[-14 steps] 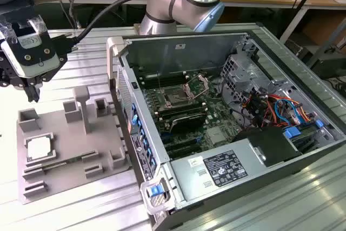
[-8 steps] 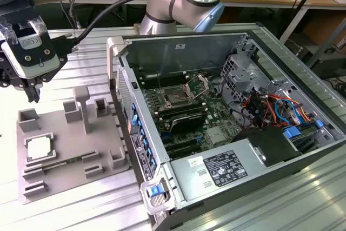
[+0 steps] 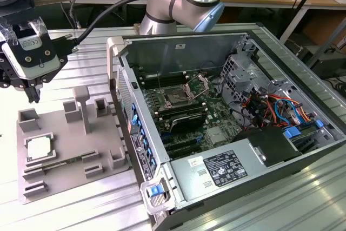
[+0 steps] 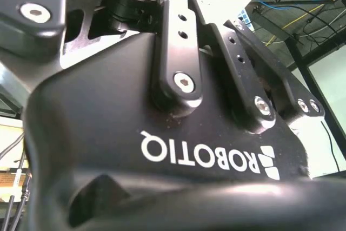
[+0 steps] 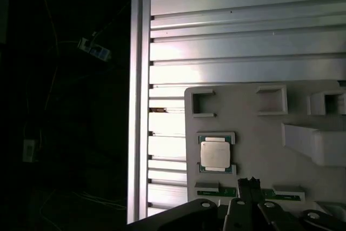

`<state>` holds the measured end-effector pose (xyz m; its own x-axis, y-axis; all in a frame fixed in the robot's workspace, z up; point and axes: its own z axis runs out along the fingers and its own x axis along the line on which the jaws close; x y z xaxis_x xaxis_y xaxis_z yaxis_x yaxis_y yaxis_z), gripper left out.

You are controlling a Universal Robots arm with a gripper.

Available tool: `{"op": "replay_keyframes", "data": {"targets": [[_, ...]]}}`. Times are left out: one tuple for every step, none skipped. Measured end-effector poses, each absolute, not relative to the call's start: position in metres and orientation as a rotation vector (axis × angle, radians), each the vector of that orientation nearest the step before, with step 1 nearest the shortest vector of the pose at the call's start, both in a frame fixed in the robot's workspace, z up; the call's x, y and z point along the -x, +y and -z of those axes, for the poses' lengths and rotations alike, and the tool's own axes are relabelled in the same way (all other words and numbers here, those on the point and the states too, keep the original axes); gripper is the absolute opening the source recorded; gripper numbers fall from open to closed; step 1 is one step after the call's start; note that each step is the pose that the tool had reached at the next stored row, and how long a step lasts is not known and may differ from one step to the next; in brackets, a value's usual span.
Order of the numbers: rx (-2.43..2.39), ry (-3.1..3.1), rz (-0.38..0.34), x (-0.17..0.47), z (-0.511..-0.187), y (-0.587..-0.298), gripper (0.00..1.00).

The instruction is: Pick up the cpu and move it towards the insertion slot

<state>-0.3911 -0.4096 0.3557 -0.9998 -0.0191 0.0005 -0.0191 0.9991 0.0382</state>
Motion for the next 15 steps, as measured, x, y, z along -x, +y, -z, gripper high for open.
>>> {"op": "replay_keyframes", "data": {"targets": [[-0.03, -3.14, 0.06, 0.3911, -0.3555, -0.4096, 0.11], [-0.03, -3.14, 0.06, 0.3911, -0.3553, -0.4096, 0.11], [-0.03, -3.14, 0.06, 0.3911, -0.3551, -0.4096, 0.11], [-0.03, -3.14, 0.06, 0.3911, -0.3549, -0.4096, 0.11], [-0.03, -3.14, 0.06, 0.3911, -0.3547, -0.4096, 0.11], [-0.03, -3.14, 0.06, 0.3911, -0.3545, -0.4096, 0.11], [-0.03, -3.14, 0.06, 0.3911, -0.3538, -0.4096, 0.11], [-0.03, -3.14, 0.06, 0.3911, -0.353, -0.4096, 0.11], [-0.03, -3.14, 0.06, 0.3911, -0.3529, -0.4096, 0.11], [-0.03, -3.14, 0.06, 0.3911, -0.3527, -0.4096, 0.11], [-0.03, -3.14, 0.06, 0.3911, -0.3525, -0.4096, 0.11], [-0.03, -3.14, 0.06, 0.3911, -0.3522, -0.4096, 0.11], [-0.03, -3.14, 0.06, 0.3911, -0.3519, -0.4096, 0.11], [-0.03, -3.14, 0.06, 0.3911, -0.3517, -0.4096, 0.11], [-0.03, -3.14, 0.06, 0.3911, -0.3515, -0.4096, 0.11]]}}
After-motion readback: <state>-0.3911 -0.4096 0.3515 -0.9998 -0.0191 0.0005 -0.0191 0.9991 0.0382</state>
